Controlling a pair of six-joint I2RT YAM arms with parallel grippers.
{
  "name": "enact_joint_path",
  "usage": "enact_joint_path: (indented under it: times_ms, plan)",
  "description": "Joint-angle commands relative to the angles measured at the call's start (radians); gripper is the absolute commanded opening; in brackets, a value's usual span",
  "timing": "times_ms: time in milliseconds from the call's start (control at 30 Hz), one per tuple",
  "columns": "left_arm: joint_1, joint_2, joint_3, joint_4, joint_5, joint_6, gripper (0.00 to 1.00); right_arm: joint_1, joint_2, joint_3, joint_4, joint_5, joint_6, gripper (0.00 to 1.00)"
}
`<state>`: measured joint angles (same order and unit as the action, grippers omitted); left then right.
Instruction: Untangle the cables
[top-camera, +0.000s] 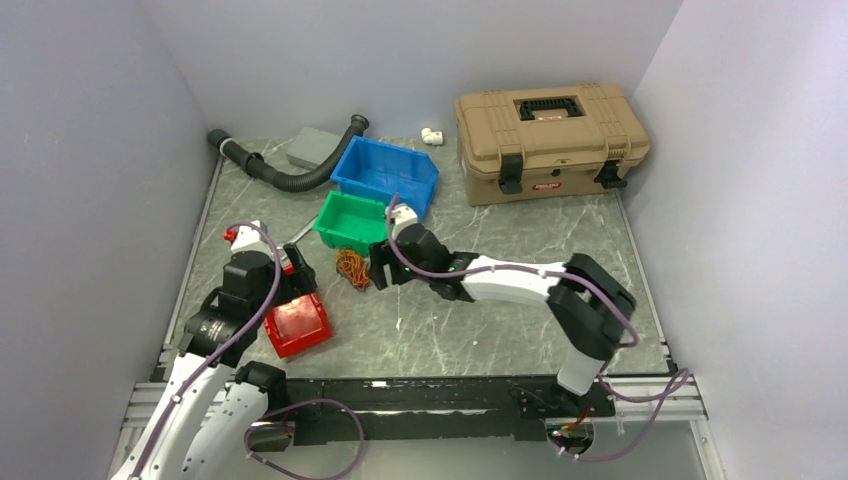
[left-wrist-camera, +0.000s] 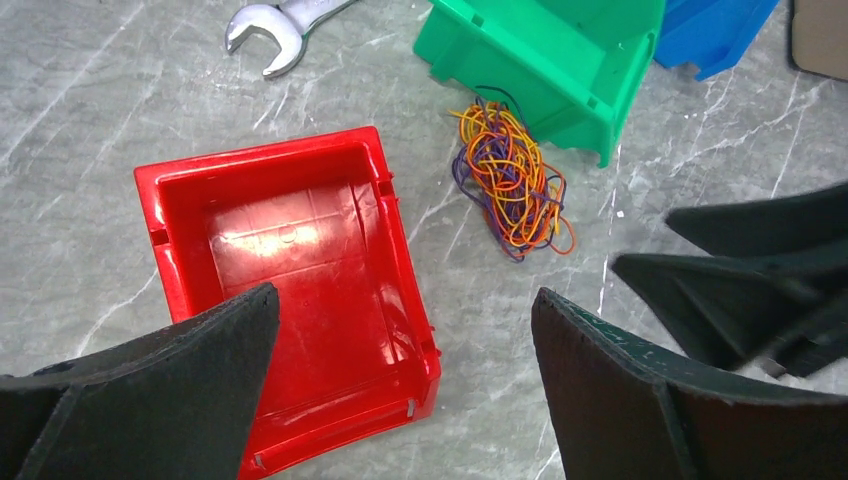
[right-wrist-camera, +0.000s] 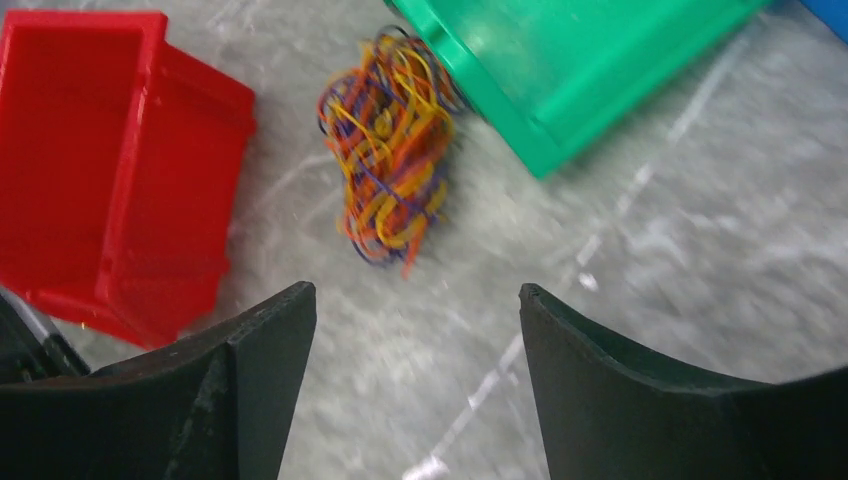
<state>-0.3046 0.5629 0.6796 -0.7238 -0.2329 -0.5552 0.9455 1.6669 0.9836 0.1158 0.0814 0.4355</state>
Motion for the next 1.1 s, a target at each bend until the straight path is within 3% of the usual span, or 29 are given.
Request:
enact_joint_path:
  times_ms: [0, 233, 300, 367, 433, 633, 867, 967, 1067]
  plan:
    - [-0.002, 0.002, 0.047, 0.007, -0.004, 0.034, 0.99, 0.029, 0.151, 0.144, 0.118, -0.025, -0.012, 0.76]
    - [-0.002, 0.02, 0.015, 0.042, 0.029, 0.005, 0.99, 0.045, 0.339, 0.277, 0.114, -0.022, 0.002, 0.63]
    - [-0.002, 0.037, 0.007, 0.053, 0.034, -0.007, 0.99, 0.047, 0.362, 0.278, 0.127, -0.011, 0.011, 0.48]
    - [-0.002, 0.056, -0.001, 0.068, 0.044, -0.022, 0.99, 0.047, 0.367, 0.271, 0.129, 0.001, 0.016, 0.21]
    - [-0.002, 0.08, -0.011, 0.089, 0.058, -0.042, 0.99, 0.047, 0.34, 0.249, 0.122, 0.019, 0.016, 0.0]
    - [-0.002, 0.2, -0.043, 0.164, 0.104, -0.095, 0.97, 0.047, 0.102, 0.092, 0.089, 0.111, 0.007, 0.0]
    - [-0.003, 0.374, -0.033, 0.17, 0.057, -0.135, 0.94, 0.037, -0.154, -0.04, -0.098, 0.291, 0.016, 0.0]
    - [-0.004, 0.426, -0.053, 0.21, 0.065, -0.139, 0.89, 0.03, -0.265, -0.103, -0.139, 0.354, 0.033, 0.0]
    - [-0.009, 0.466, -0.077, 0.248, 0.087, -0.163, 0.76, 0.017, -0.373, -0.154, -0.176, 0.403, 0.045, 0.0]
